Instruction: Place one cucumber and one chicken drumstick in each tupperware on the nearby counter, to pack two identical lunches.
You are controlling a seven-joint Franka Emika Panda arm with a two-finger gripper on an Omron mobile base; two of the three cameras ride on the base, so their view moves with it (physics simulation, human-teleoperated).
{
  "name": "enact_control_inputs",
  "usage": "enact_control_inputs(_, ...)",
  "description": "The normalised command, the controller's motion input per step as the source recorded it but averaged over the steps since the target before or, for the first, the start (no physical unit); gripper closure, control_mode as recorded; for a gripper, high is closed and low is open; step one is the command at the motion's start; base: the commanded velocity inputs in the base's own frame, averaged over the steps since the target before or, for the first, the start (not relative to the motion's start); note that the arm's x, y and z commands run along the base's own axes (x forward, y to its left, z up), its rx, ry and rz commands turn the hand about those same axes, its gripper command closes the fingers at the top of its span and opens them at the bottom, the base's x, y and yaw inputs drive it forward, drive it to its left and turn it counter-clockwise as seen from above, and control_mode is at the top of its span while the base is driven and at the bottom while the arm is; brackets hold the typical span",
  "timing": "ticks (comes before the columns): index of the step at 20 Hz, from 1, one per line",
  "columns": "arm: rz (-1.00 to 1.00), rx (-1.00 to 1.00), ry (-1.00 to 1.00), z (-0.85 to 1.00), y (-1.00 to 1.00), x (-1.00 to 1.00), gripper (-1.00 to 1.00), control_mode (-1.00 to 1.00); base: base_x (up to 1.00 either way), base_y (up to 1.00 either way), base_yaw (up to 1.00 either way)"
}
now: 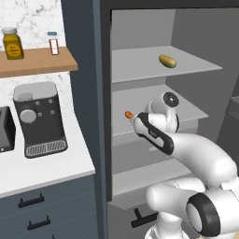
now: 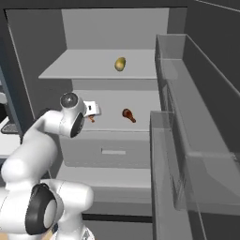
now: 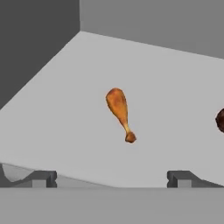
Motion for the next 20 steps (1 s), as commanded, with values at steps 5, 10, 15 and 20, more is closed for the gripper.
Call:
enact_control_inputs(5, 0.0, -0.05, 0.11, -0.48, 0.03, 0.1, -1.0, -1.0, 0.0, 0.0, 0.0)
enact_control_inputs(10, 0.0, -0.01, 0.07, -0.08, 0.0, 0.15, -1.0, -1.0, 0.0, 0.0, 0.0)
enact_control_inputs(15, -0.01, 0.0, 0.01, 0.0, 0.0, 0.34, -1.0, -1.0, 0.0, 0.0, 0.0)
enact_control_inputs(20, -0.02, 0.0, 0.03, 0.0, 0.0, 0.53, -1.0, -1.0, 0.0, 0.0, 0.0)
